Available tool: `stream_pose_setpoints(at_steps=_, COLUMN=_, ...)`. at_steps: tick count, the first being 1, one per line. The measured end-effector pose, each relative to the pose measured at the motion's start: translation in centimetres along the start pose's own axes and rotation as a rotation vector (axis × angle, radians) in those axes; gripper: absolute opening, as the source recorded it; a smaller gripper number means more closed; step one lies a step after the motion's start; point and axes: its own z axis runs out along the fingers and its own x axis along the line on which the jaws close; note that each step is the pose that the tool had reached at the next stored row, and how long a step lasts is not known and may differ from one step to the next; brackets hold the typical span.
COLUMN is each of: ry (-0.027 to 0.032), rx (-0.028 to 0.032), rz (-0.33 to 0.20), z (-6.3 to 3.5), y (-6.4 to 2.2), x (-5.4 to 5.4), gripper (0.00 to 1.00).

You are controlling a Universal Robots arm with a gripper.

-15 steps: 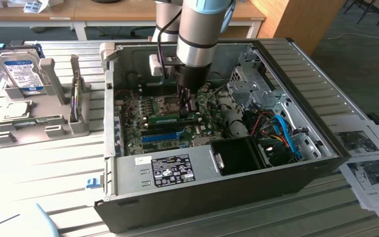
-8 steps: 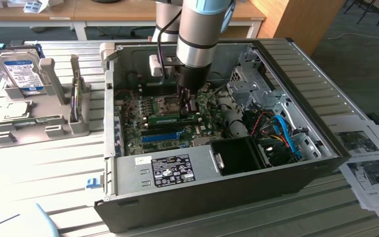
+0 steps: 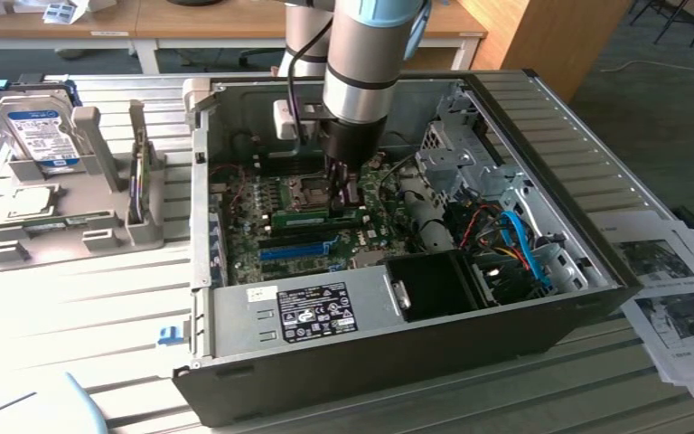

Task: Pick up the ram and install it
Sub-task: 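Insert the ram into the slot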

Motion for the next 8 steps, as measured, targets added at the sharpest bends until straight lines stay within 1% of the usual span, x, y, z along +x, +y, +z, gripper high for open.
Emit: stream_pose_setpoints(at_steps=8, ry=0.0001, rx=-0.0001, rz=0.002, z=0.00, y=0.00, x=0.01, gripper=0.11)
